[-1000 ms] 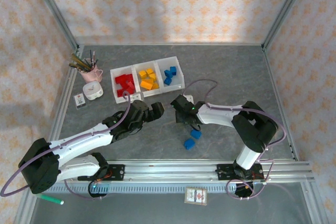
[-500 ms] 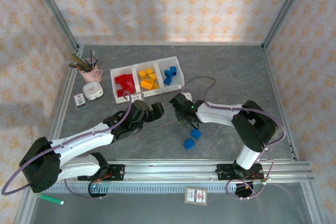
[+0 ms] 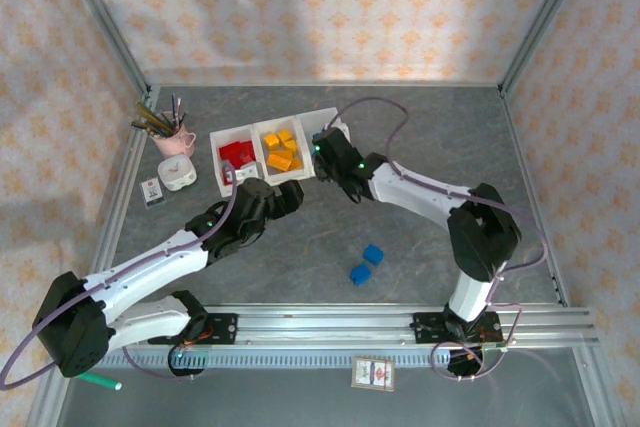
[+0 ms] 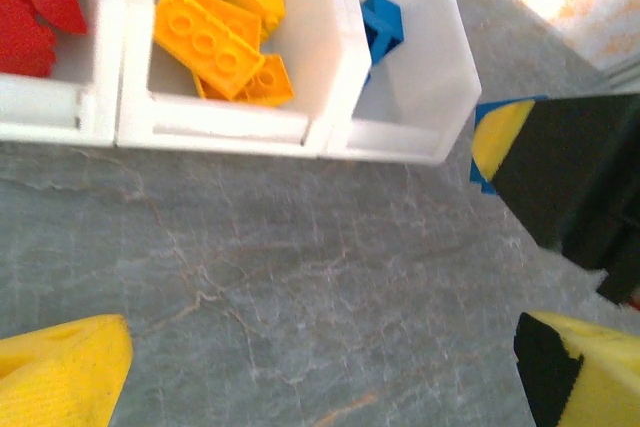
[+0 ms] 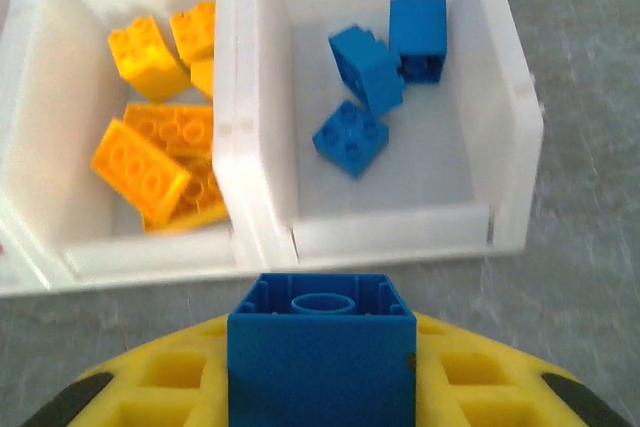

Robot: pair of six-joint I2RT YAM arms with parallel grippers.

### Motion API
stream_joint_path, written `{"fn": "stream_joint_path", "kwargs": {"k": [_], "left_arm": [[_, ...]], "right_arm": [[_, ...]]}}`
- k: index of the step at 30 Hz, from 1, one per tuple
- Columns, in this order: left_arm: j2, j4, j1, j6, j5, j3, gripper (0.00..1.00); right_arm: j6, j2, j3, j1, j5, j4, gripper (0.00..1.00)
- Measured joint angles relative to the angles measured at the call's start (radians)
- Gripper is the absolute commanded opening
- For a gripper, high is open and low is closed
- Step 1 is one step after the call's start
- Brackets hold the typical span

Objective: Sort the legos into containers by color
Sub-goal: Place the lego in the container, then pick up the lego from the bottom-center of the table.

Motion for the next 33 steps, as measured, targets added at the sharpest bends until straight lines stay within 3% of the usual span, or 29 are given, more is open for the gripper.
{"fn": "stream_joint_path", "kwargs": {"k": [9,18,26,33], "left_arm": [[0.008,-0.016,0.109,0.064,0.012,0.042,0.99],[0.082,-0.015,0.143,0.096,0.042,0.093,0.99],[0.089,-0.015,0.143,0.102,0.051,0.124,0.99],[0.087,-0.01,0.143,0.101,0.099,0.125,0.99]], "right_arm": [[-0.062,0.242,0.245,-0.1,0.001,-0.008,0.29],[-0.119,0.417,0.459,-0.161,0.02,-0.038,0.51],[-0.14,0.396,0.444,-0.157,0.014,-0.063,0.56],[-0.131,0.179,0.231,-0.157,-0.02,-0.053,0.63]]}}
